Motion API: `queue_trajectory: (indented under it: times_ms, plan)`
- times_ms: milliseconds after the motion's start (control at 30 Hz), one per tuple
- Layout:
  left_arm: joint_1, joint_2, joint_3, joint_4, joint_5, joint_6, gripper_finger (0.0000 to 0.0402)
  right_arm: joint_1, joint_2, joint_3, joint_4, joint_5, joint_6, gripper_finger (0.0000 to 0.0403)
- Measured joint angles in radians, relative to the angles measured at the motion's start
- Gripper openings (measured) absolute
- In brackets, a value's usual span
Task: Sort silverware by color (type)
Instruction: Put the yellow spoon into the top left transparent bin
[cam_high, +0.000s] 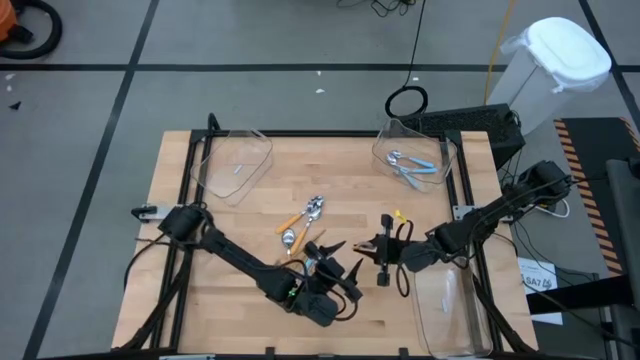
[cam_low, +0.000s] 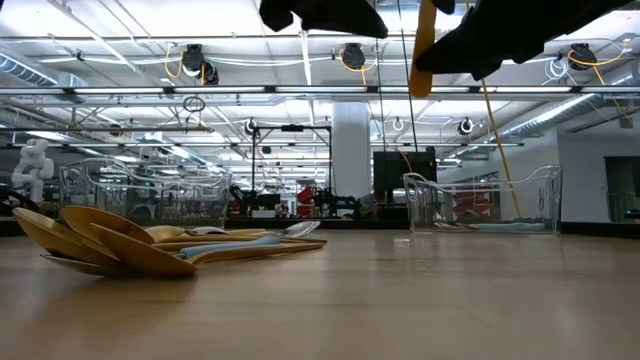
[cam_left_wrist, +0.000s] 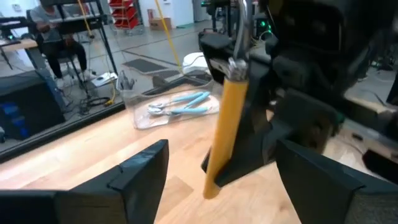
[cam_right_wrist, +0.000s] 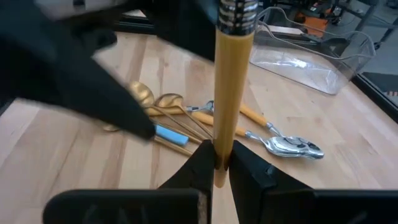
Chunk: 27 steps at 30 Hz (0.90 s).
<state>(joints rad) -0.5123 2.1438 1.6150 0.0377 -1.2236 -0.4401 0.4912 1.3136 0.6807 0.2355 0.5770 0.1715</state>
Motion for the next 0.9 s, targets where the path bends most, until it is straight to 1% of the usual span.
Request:
queue_trajectory:
  times_ms: [100,267,333,433,533,633,700,767,900]
  plan:
    - [0.006,0.025,0.0,0.051,-0.004,0.019,0.0293,0.001,0.0,0.0,0.0,0.0,0.0,0.0026]
    - [0.017,0.063,0.0,0.151,-0.072,0.08,0.0291,0.001,0.0,0.0,0.007,0.003,0.0,0.0026]
    - [0.02,0.068,0.0,0.154,-0.085,0.077,0.0279,0.001,0.0,0.0,0.011,0.003,0.0,0.0026]
    - [0.024,0.076,0.0,0.174,-0.086,0.087,0.025,0.001,0.0,0.0,0.008,0.008,0.0,0.0026]
    - [0.019,0.077,0.0,0.228,-0.079,0.151,0.022,0.001,-0.001,0.0,0.012,0.007,0.0,0.0026]
    - [0.004,0.077,0.0,0.31,-0.093,0.239,0.02,0.002,0.0,0.0,0.009,-0.004,0.0,0.0026]
    - [-0.006,0.077,0.0,0.374,-0.126,0.296,0.0191,0.002,0.0,0.0,0.007,-0.005,0.0,0.0027]
    - [-0.009,0.077,0.0,0.404,-0.152,0.328,0.0187,0.002,0.0,0.0,0.01,-0.005,0.0,0.0027]
    - [0.003,0.077,0.0,0.407,-0.154,0.312,0.0186,0.002,0.0,0.0,0.009,-0.005,0.005,0.0027]
